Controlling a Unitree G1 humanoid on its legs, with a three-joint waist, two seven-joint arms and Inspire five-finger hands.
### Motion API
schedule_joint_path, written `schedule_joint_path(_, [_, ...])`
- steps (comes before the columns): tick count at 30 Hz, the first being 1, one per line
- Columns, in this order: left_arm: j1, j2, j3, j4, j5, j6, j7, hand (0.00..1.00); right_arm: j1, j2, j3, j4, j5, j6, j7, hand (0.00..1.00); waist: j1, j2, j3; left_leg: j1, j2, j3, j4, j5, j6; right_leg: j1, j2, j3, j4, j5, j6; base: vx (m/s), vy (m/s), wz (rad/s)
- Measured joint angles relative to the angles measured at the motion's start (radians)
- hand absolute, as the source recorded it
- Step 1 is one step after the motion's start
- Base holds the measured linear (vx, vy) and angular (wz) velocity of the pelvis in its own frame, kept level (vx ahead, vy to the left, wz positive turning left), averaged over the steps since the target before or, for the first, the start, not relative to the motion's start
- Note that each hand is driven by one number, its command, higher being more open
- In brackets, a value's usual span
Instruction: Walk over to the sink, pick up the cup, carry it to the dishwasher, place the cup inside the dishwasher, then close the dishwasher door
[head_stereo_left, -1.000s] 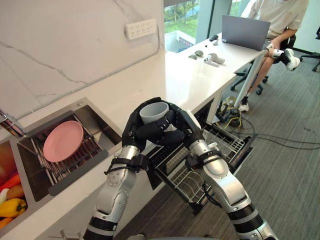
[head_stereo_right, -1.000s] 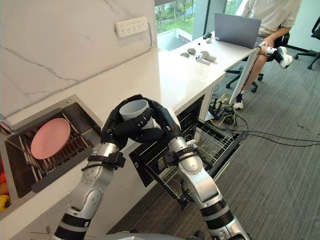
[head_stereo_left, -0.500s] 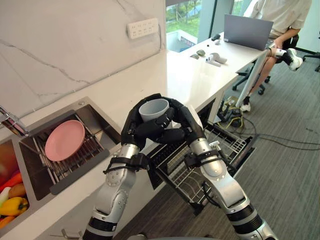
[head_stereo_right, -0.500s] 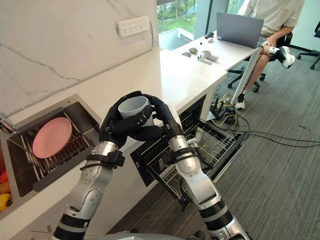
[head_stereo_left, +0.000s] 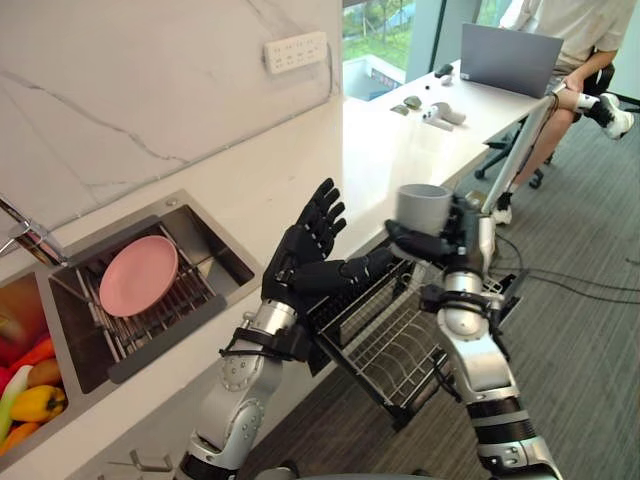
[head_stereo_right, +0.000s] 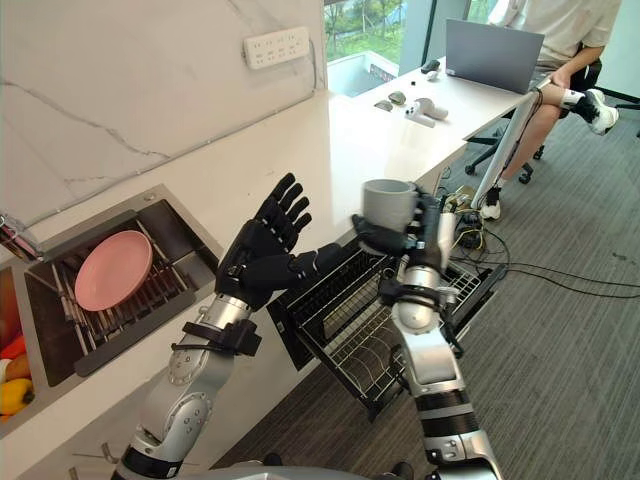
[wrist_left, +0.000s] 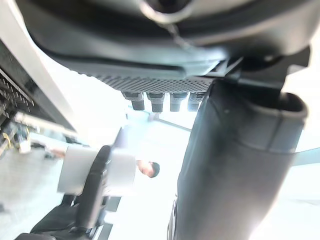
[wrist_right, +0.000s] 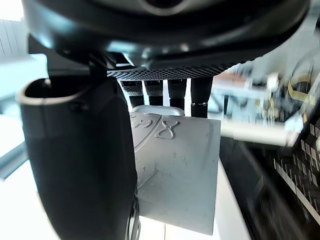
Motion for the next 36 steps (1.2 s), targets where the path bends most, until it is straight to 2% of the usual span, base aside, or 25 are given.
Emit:
schedule_joint_path(7, [0.075,-0.001,0.063,-0.001,-0.129,0.000,-0.113,1.00,0.013,-0.045,-0.126,0.019,0.001,-0.014,-0.063,0.00,-0.013,0.007,0.003,0.000,0.003,0.000,-0.005,0.001,-0.001,-0.001,0.003,-0.002,0.000,-0.002,0.001,0.00,0.000,0.00])
schedule_joint_path(8, [0.091,-0.002,0.077,-0.002,-0.200,0.030,-0.154,1.00,0.027,-0.045,-0.142,0.031,0.002,-0.026,-0.066,0.00,-0.011,0.007,0.003,0.000,0.002,-0.001,-0.007,0.001,-0.001,-0.001,0.002,-0.003,0.000,-0.003,0.001,0.00,0.000,0.00])
schedule_joint_path(12, [0.124,-0.003,0.055,0.017,-0.326,0.138,-0.217,1.00,0.060,-0.045,-0.149,0.052,0.010,-0.048,-0.059,0.00,-0.011,0.007,0.004,-0.005,0.002,-0.004,-0.009,0.001,-0.002,-0.004,0.002,-0.006,0.000,-0.006,0.003,0.00,-0.001,0.02])
schedule_joint_path(16, [0.140,-0.004,-0.033,0.154,-0.329,0.217,-0.235,1.00,0.087,-0.043,-0.148,0.061,0.023,-0.057,-0.028,0.00,-0.014,0.009,0.005,-0.008,0.002,-0.009,-0.013,0.002,-0.003,-0.005,0.003,-0.012,0.000,-0.009,0.007,0.01,-0.002,0.03])
schedule_joint_path(19, [0.161,-0.005,-0.053,0.286,-0.293,0.280,-0.237,1.00,0.103,-0.043,-0.148,0.075,0.055,-0.081,0.006,0.00,-0.017,0.009,0.006,-0.013,0.003,-0.018,-0.016,0.003,-0.004,-0.005,0.005,-0.018,0.000,-0.011,0.008,0.01,-0.009,0.07])
schedule_joint_path(21, [0.175,-0.003,-0.052,0.384,-0.275,0.288,-0.245,1.00,0.111,-0.042,-0.142,0.088,0.059,-0.094,0.026,0.00,-0.014,0.009,0.006,-0.013,0.003,-0.020,-0.018,0.003,-0.004,-0.005,0.005,-0.018,0.000,-0.013,0.009,0.01,-0.006,0.05])
schedule_joint_path(23, [0.173,-0.003,-0.046,0.515,-0.211,0.277,-0.245,1.00,0.120,-0.036,-0.124,0.100,0.133,-0.131,0.107,0.00,-0.014,0.008,0.007,-0.014,0.003,-0.023,-0.019,0.003,-0.005,-0.004,0.006,-0.020,0.000,-0.014,0.009,0.00,-0.005,0.04])
schedule_joint_path(25, [0.169,0.000,-0.037,0.695,-0.122,0.245,-0.238,1.00,0.140,-0.036,-0.065,0.120,0.261,-0.185,0.275,0.00,-0.015,0.006,0.008,-0.012,0.004,-0.028,-0.018,0.004,-0.006,0.001,0.007,-0.024,0.001,-0.017,0.009,-0.01,-0.011,0.05])
schedule_joint_path(27, [0.169,0.003,-0.021,0.810,-0.084,0.219,-0.213,1.00,0.140,-0.036,0.001,0.171,0.296,-0.211,0.374,0.00,-0.013,0.004,0.010,-0.009,0.004,-0.037,-0.019,0.006,-0.008,0.010,0.009,-0.035,0.000,-0.020,0.007,-0.02,-0.017,0.15])
schedule_joint_path(29, [0.172,0.007,0.007,0.918,0.001,0.157,-0.166,1.00,0.140,-0.035,0.067,0.277,0.297,-0.227,0.476,0.00,0.012,-0.002,0.015,-0.005,0.003,-0.057,-0.020,0.010,-0.008,0.027,0.010,-0.057,0.000,-0.026,0.007,-0.03,-0.019,0.26])
schedule_joint_path(33, [0.191,0.017,0.064,0.953,0.157,0.066,-0.095,1.00,0.135,-0.025,0.097,0.426,0.296,-0.231,0.544,0.00,0.046,-0.006,0.034,-0.016,-0.005,-0.110,-0.029,0.029,-0.008,0.050,0.010,-0.110,0.000,-0.036,0.004,-0.04,-0.017,0.40])
schedule_joint_path(36, [0.206,0.008,0.115,0.968,0.251,0.036,-0.055,1.00,0.135,-0.018,0.099,0.490,0.293,-0.231,0.567,0.00,0.055,-0.005,0.046,-0.027,-0.011,-0.139,-0.036,0.042,-0.006,0.058,0.010,-0.140,0.000,-0.036,0.005,-0.04,-0.006,0.30])
